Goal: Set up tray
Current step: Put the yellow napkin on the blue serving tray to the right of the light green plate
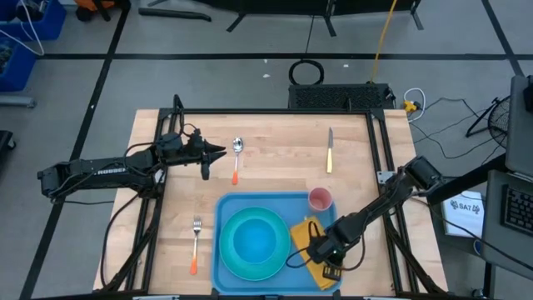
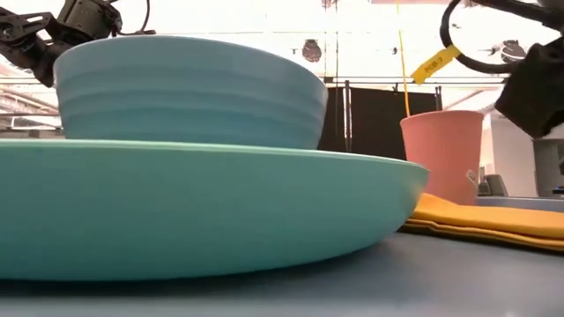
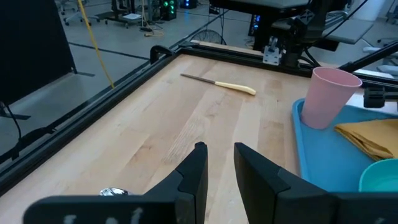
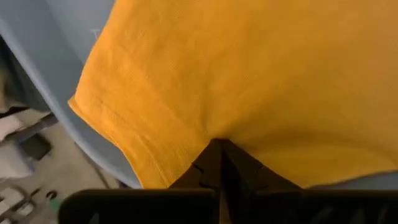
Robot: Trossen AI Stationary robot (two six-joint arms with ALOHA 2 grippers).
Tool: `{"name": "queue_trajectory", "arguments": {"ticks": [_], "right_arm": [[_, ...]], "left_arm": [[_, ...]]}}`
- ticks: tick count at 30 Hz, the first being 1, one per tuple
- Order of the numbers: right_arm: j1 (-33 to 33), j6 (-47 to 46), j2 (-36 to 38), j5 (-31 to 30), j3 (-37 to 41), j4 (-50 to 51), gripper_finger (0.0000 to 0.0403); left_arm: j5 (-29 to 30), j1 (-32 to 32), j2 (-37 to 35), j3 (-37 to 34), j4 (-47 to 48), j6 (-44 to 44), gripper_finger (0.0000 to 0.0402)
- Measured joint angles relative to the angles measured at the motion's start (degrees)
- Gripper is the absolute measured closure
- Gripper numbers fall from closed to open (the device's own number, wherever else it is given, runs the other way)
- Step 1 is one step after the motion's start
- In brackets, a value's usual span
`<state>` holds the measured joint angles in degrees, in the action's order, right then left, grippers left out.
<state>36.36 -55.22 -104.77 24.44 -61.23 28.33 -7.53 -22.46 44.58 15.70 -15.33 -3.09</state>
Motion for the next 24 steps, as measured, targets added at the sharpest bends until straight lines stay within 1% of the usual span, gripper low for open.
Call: {"name": "queue_trajectory", "arguments": {"ticks": [2,4,6,11,15,19,24], "right_arm": [[0.0,0.0,-1.0,0.8,0.1,-2.6,0.0403],[-0.2,-0.4,-1.3,0.3,0.1,-4.8,0.0403],[-0.6,-0.6,-1.3,-1.2,0.1,-5.6,0.0403],[-1.4,0.9,-1.4,-2.6,0.1,-6.3,0.0403],[-1.9,3.1,-0.8,-5.2,0.2,-6.3,0.0403],[-2.9,5.5,0.1,-9.6,0.2,-6.3,0.0403],[-4.0,6.5,-0.1,-11.5,0.3,-8.9,0.0403]], "left_arm": [[0.0,0.0,0.0,0.0,0.1,0.0,0.0321],[0.0,0.0,0.0,0.0,0.0,0.2,0.0321],[0.0,0.0,0.0,0.0,0.0,0.2,0.0321],[0.0,0.0,0.0,0.0,0.1,0.1,0.0321],[0.0,0.0,0.0,0.0,0.1,-0.1,0.0321],[0.0,0.0,0.0,0.0,0.0,-0.1,0.0321],[0.0,0.0,0.0,0.0,0.0,-0.4,0.0321]]}}
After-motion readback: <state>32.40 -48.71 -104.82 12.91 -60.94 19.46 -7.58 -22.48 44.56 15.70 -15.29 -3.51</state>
